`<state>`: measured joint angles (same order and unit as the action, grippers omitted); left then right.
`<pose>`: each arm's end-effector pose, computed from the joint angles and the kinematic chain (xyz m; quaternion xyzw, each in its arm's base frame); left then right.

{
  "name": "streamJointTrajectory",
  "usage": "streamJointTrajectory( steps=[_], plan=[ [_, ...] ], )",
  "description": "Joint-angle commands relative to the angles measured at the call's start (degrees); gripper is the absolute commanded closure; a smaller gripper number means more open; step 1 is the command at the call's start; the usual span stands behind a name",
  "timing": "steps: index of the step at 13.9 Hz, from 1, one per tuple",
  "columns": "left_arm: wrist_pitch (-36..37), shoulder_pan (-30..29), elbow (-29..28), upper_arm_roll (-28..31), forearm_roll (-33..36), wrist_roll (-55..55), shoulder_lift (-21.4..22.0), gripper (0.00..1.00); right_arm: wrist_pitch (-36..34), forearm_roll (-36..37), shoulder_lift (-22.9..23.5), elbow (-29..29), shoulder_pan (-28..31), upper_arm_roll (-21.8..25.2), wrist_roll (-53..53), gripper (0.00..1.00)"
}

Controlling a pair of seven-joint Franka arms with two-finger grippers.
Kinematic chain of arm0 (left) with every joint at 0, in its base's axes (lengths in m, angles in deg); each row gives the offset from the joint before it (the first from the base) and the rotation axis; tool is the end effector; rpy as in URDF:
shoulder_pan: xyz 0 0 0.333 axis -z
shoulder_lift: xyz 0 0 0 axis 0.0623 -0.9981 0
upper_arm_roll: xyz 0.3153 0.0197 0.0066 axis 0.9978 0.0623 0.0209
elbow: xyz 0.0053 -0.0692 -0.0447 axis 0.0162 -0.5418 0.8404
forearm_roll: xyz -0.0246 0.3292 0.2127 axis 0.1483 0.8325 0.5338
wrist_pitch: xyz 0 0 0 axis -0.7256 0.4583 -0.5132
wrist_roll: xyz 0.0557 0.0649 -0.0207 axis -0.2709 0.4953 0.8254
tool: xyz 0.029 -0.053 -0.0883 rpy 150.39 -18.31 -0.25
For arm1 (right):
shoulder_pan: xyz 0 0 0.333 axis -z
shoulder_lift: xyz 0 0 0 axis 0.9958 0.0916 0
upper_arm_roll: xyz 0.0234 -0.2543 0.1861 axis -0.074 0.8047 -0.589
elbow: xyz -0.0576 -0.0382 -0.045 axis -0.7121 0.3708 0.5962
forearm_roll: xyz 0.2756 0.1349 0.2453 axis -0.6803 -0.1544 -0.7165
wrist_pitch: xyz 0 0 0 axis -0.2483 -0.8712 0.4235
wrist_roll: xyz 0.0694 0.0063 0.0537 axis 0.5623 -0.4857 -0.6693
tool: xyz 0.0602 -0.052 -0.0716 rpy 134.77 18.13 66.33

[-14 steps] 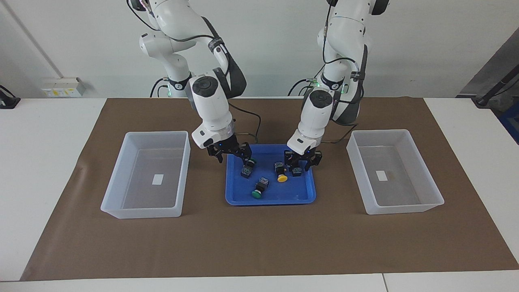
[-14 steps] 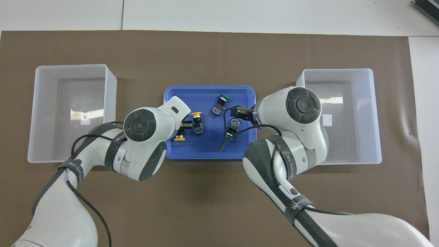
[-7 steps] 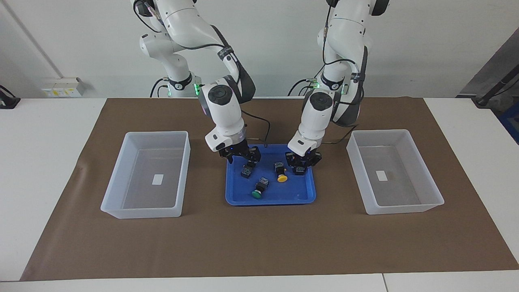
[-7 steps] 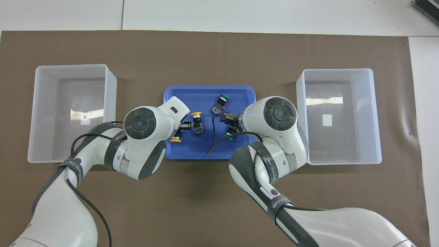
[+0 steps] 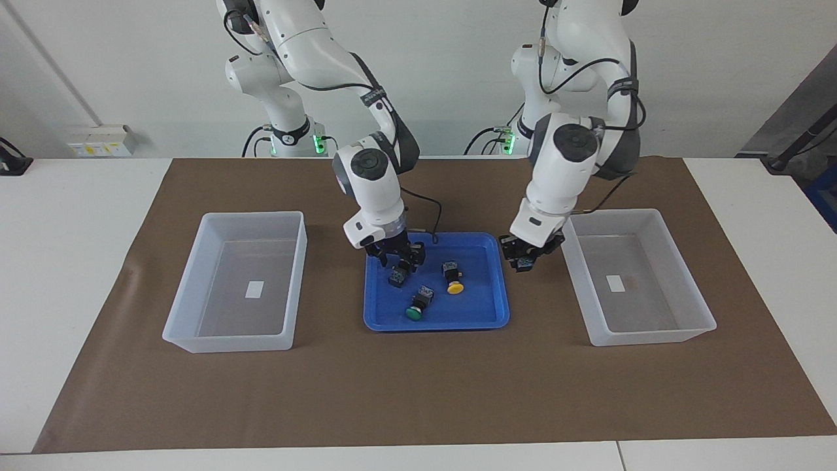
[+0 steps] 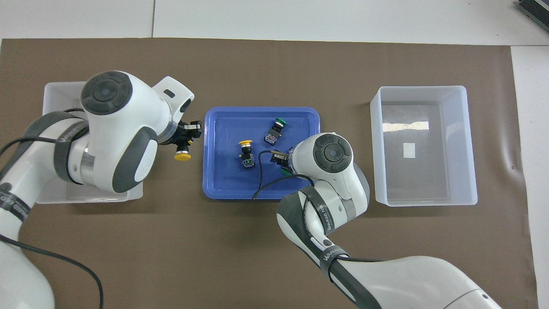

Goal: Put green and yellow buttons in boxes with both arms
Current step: 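Carry the yellow button into the left bin while the right gripper carries green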

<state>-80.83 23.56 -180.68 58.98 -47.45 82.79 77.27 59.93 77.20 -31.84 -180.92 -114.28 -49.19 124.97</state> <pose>0.5879 -0.1957 0.4390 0.9981 0.0577 0.0147 0.0124 0.5401 0.3260 0.2951 -0.9839 0.1631 -0.0176 0.0714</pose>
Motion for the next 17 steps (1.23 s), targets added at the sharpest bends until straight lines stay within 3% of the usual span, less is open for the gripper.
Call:
streamJointTrajectory(
  steps=[1, 3, 4, 7, 12, 14, 15, 16, 17],
  plan=[
    [3.1, -6.6, 2.4, -0.4, 0.4, -5.3, -0.2, 1.0, 1.0, -0.2, -0.2, -0.5, 0.0, 0.2, 0.8, 0.39],
    [2.3, -11.5, 1.7, -0.4, 0.4, -13.9, -0.2, 1.0, 0.7, -0.1, -0.2, -0.5, 0.0, 0.2, 0.6, 0.84],
    [1.3, -14.2, 0.3, -0.4, 0.4, -18.9, 0.4, 1.0, 0.6, 0.1, -0.1, -0.2, 0.0, 0.2, 0.6, 1.0],
    [-14.0, -18.0, -12.8, -0.4, 0.4, -24.6, 3.3, 1.0, -3.4, 0.1, -2.0, 1.3, 0.7, 0.3, 0.3, 1.0],
    [-24.2, -20.2, -18.4, -0.4, 0.4, -26.1, -0.6, 0.97, -18.7, 2.6, -9.1, 8.7, 6.6, 0.9, -4.9, 1.0],
    [-26.4, -20.0, -19.0, -0.4, 0.4, -25.9, -1.2, 0.63, -20.8, 5.9, -10.6, 8.8, 11.5, 0.8, -15.8, 1.0],
    [-25.8, -20.1, -18.7, -0.4, 0.4, -25.9, -1.2, 0.19, -21.5, 6.0, -10.8, 8.8, 14.7, 0.8, -22.0, 1.0],
    [-25.2, -20.1, -18.4, -0.4, 0.4, -25.9, -1.2, 0.04, -21.9, 6.0, -10.8, 8.8, 17.4, 0.8, -27.7, 1.0],
    [-23.1, -20.0, -17.4, -0.4, 0.5, -26.0, -1.2, 0.0, -21.9, 6.0, -10.8, 8.4, 19.9, 0.8, -33.1, 1.0]
  ],
)
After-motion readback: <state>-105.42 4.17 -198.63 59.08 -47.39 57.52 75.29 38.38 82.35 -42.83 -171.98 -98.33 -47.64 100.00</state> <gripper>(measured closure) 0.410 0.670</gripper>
